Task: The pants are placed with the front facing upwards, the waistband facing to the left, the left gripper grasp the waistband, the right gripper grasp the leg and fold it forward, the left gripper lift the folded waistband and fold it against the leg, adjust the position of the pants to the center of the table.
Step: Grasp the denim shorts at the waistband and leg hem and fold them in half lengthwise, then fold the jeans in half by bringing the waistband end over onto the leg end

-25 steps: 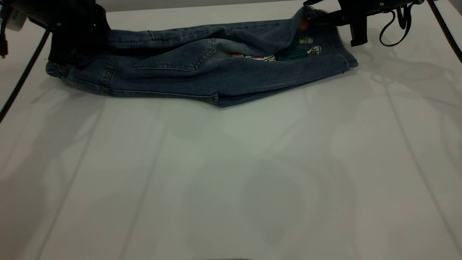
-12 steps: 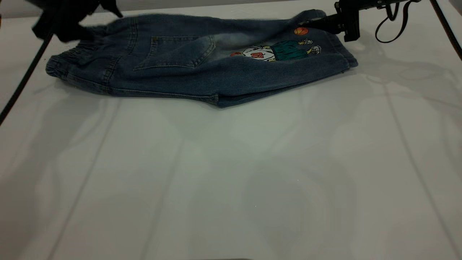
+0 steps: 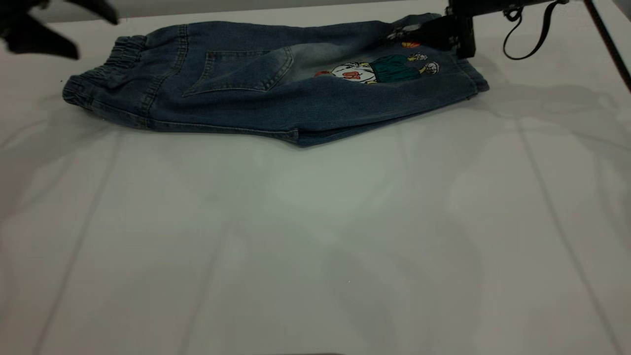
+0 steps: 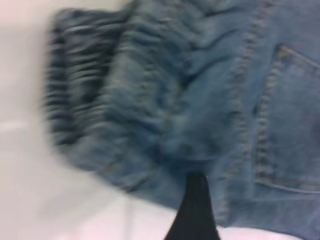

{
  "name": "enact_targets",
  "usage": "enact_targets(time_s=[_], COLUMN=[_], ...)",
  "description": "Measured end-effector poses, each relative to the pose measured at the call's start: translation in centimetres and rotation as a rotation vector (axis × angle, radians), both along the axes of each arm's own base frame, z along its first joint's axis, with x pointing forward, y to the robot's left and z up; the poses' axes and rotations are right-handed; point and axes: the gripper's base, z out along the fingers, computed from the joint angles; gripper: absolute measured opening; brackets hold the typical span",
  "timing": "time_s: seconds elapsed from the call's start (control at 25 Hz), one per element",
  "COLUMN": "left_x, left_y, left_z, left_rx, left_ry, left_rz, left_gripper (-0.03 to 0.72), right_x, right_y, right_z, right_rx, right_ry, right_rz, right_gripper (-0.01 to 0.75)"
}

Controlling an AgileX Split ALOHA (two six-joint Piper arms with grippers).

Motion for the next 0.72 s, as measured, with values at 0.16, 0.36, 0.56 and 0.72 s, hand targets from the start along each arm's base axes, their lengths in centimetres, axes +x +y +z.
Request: enact_targets(time_s=[0.16, 0.36, 0.56, 0.72], left_x=[-0.8, -1.7, -1.4, -0.8], left_y=[2.8, 4.6, 4.7, 4.2], left_z=[-0.2, -1.9, -4.6, -6.0], left_rx=[-0.014, -0.039, -0.074, -0.115], left_ry=[0.048, 0.136, 0.182, 0.165], left_rz=[0.029, 0.028, 0.065, 0.088], left_gripper=[0.549, 0.549, 0.549, 0.549], right_x=[-0.2, -0.2, -0.1, -0.1], right_y=[0.8, 0.8, 0.8, 0.8], right_z=[0.0, 0.0, 0.0, 0.1], right_rx=[-0.007, -0.009, -0.006, -0.005], right_ry=[-0.010, -0.019, -0.020, -0.020], right_rz=[0.025, 0.029, 0.025, 0.024], right_gripper=[0.510, 0.510, 0.510, 0.510])
